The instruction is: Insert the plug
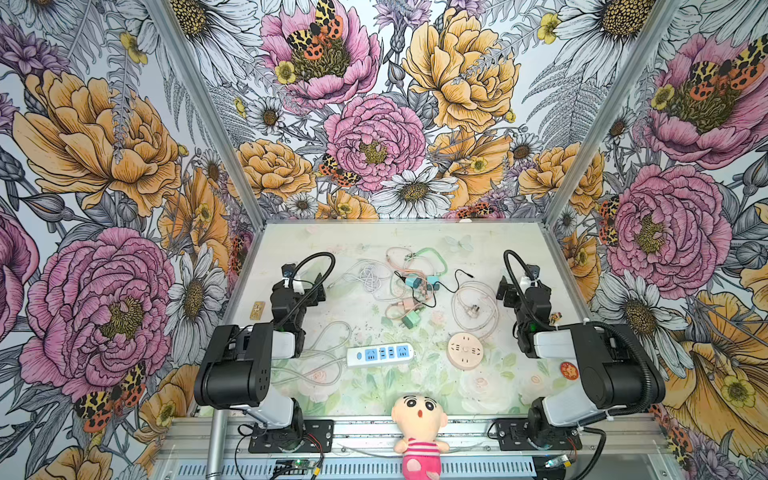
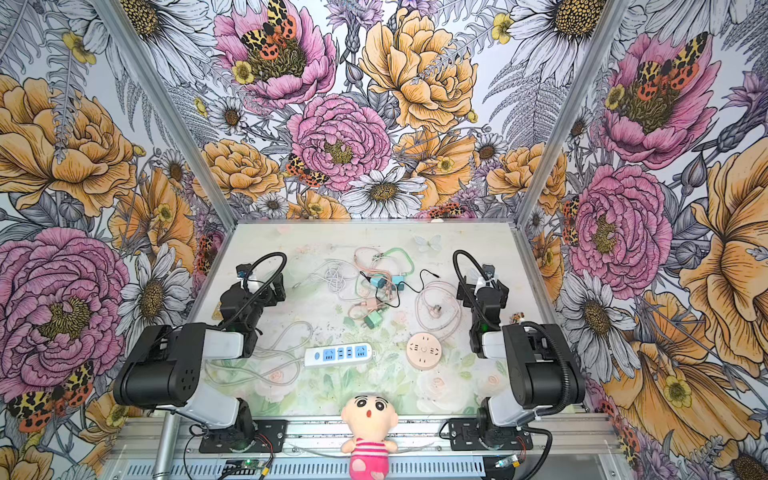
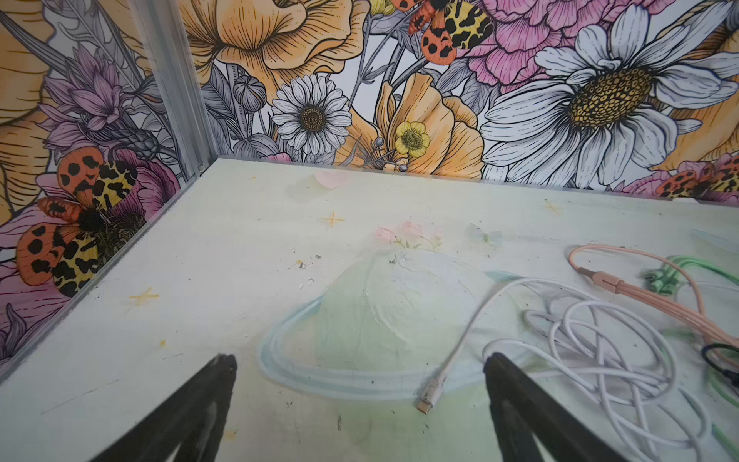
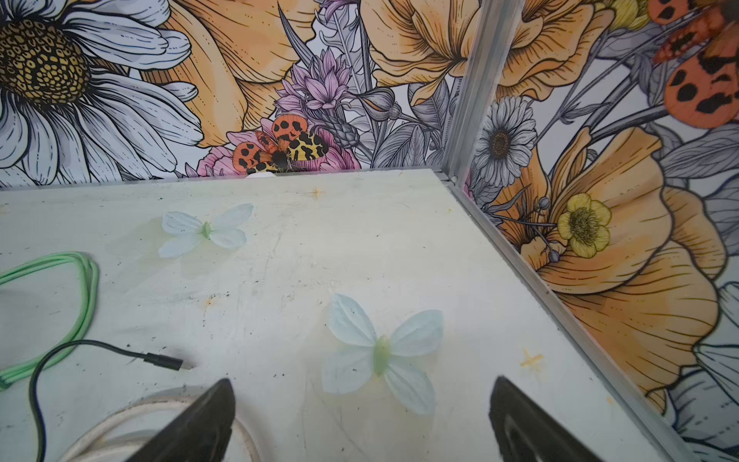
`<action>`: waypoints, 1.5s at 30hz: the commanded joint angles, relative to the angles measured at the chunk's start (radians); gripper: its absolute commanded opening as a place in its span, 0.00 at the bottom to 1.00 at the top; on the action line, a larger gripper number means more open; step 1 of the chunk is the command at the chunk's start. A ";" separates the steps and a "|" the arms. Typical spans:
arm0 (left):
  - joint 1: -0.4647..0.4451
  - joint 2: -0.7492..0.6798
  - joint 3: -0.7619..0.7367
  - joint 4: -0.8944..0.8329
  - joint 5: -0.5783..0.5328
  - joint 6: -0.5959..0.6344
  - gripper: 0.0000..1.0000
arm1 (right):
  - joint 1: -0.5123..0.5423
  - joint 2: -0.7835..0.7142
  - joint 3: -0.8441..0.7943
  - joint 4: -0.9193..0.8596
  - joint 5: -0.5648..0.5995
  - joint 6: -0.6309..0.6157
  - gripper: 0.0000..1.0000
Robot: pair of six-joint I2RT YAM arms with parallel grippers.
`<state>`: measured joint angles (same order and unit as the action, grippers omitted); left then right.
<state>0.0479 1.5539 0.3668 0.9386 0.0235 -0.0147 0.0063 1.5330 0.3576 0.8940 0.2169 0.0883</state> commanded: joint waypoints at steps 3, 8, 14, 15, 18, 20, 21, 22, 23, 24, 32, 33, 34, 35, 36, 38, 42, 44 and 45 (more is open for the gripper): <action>0.000 0.000 0.011 0.006 0.005 0.015 0.99 | 0.001 0.004 0.019 0.011 0.015 0.011 0.99; -0.001 0.000 0.011 0.005 0.004 0.015 0.99 | 0.001 0.004 0.018 0.011 0.015 0.011 0.99; 0.001 0.000 0.011 0.005 0.005 0.015 0.99 | 0.001 0.004 0.018 0.011 0.016 0.010 0.99; 0.000 -0.001 0.011 0.006 0.005 0.015 0.99 | 0.001 0.005 0.020 0.011 0.016 0.010 0.99; 0.000 0.000 0.011 0.005 0.005 0.014 0.99 | 0.001 0.005 0.020 0.009 0.015 0.010 0.99; 0.000 -0.001 0.011 0.006 0.005 0.013 0.99 | 0.001 0.005 0.020 0.010 0.016 0.010 0.99; 0.000 -0.001 0.011 0.005 0.004 0.014 0.99 | 0.001 0.005 0.020 0.009 0.016 0.010 0.99; 0.000 0.000 0.012 0.005 0.004 0.014 0.99 | 0.001 0.005 0.020 0.008 0.015 0.010 0.99; 0.000 0.000 0.013 0.004 0.005 0.014 0.99 | 0.001 0.006 0.021 0.009 0.015 0.010 0.99; 0.000 0.000 0.012 0.004 0.004 0.014 0.99 | 0.001 0.006 0.021 0.009 0.015 0.010 0.99; -0.002 0.000 0.013 0.004 0.004 0.014 0.99 | 0.000 0.006 0.021 0.009 0.015 0.009 0.99; -0.002 0.000 0.013 0.005 0.003 0.015 0.99 | 0.001 0.005 0.020 0.008 0.015 0.010 0.99; -0.002 -0.001 0.012 0.005 0.003 0.014 0.99 | 0.001 0.004 0.020 0.009 0.015 0.010 0.99; -0.003 0.000 0.012 0.004 0.002 0.015 0.99 | 0.001 0.005 0.020 0.009 0.015 0.010 0.99; -0.005 0.000 0.012 0.004 0.000 0.015 0.99 | 0.001 0.004 0.020 0.009 0.015 0.011 0.99; -0.008 -0.002 0.012 0.003 -0.007 0.018 0.99 | 0.001 0.004 0.019 0.011 0.016 0.010 0.98; -0.008 -0.021 0.023 -0.030 -0.006 0.022 0.99 | 0.001 0.004 0.018 0.012 0.015 0.010 0.97; -0.022 -0.067 0.037 -0.095 -0.034 0.028 0.99 | 0.001 0.001 0.015 0.015 0.013 0.009 0.97; -0.026 -0.090 0.049 -0.141 -0.039 0.033 0.99 | 0.001 -0.003 0.018 0.009 0.007 0.008 0.97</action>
<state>0.0376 1.5253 0.3752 0.8753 0.0135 -0.0059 0.0063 1.5330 0.3576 0.8940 0.2165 0.0883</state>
